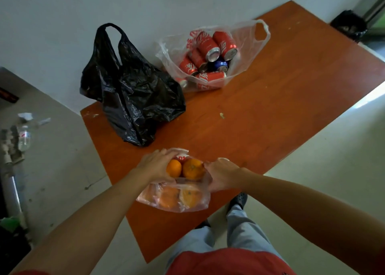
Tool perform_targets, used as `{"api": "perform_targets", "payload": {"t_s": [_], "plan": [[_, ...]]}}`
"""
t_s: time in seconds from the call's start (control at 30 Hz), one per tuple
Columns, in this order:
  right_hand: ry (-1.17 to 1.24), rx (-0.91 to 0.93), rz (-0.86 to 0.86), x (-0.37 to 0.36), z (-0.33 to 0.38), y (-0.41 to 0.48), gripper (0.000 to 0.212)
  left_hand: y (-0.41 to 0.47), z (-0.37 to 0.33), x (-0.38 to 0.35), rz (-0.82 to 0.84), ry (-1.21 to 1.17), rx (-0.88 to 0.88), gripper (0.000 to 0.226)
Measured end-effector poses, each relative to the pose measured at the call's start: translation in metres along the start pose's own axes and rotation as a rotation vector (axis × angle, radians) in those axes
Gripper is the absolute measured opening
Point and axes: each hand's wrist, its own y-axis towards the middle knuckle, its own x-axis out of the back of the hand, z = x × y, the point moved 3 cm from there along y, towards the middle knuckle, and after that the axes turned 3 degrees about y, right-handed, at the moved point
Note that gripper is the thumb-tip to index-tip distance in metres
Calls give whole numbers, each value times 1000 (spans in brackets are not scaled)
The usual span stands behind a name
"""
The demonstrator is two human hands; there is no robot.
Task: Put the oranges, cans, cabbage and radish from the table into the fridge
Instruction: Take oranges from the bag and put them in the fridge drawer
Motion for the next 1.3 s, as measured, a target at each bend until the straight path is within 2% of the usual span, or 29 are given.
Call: {"api": "perform_targets", "payload": {"t_s": [0.17,0.27,0.37,0.43,0.5,0.57,0.63,0.67,0.73,0.8,0.87,0.93,1.1,1.2,1.3], "plan": [[74,38,-360,19,18,10,47,4,-7,-3,1,73,-8,97],[3,19,-297,8,26,26,59,5,-8,-5,-11,59,20,96],[121,-135,-207,-7,22,35,78,7,-11,-3,-22,38,36,92],[224,-166,-218,-11,18,36,79,6,-13,-3,-49,-2,47,92],[366,-168,-217,-13,12,33,76,3,-11,-2,-79,-95,79,93],[629,-212,-223,-13,0,27,71,0,-6,1,-80,-207,125,90],[849,-284,-290,-11,-14,20,68,1,1,4,-71,-319,149,77],[875,-305,-351,-9,-21,16,69,1,3,5,-58,-326,134,73],[816,-315,-426,-7,-29,7,74,2,-1,5,3,-200,65,71],[628,-320,-404,-8,-31,1,75,6,-10,4,56,-72,17,63],[363,-322,-376,-13,-29,0,70,12,-19,4,104,-67,17,47],[243,-336,-389,-18,-29,-1,71,16,-26,3,150,-88,39,47],[317,-326,-432,-23,-39,-11,68,17,-39,8,141,82,42,54],[365,-327,-420,-18,-45,-18,76,21,-47,16,159,103,-5,42],[364,-324,-460,-3,-56,-32,66,19,-51,31,127,71,7,41]]}}
